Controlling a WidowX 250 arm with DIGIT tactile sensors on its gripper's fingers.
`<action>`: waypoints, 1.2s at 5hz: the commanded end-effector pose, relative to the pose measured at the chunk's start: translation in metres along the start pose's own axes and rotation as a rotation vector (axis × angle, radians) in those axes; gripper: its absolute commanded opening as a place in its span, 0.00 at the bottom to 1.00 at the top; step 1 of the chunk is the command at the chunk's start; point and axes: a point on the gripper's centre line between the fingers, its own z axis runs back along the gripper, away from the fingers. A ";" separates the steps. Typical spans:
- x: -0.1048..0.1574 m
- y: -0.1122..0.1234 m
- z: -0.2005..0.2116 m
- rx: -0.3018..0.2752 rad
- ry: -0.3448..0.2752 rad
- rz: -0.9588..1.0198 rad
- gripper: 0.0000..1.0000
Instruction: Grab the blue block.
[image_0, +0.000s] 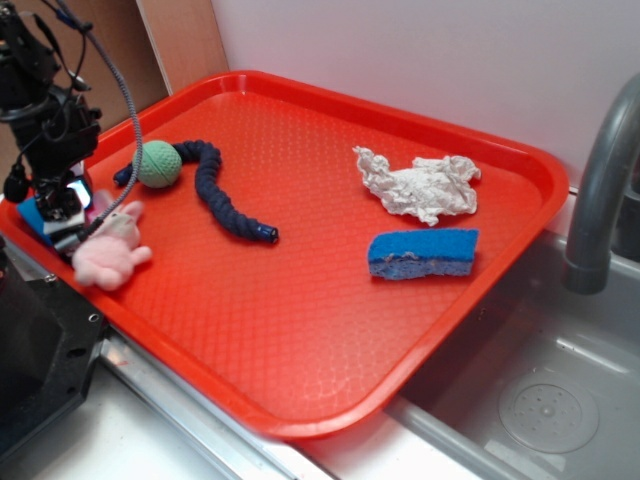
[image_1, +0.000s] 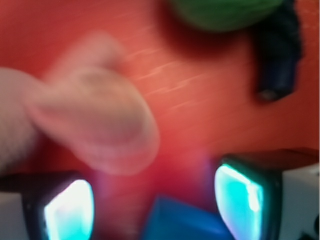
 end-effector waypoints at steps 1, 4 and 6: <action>-0.029 0.016 0.017 -0.012 0.000 -0.008 1.00; -0.030 0.061 0.038 -0.062 -0.039 0.383 1.00; 0.010 0.060 0.025 -0.045 0.000 0.267 1.00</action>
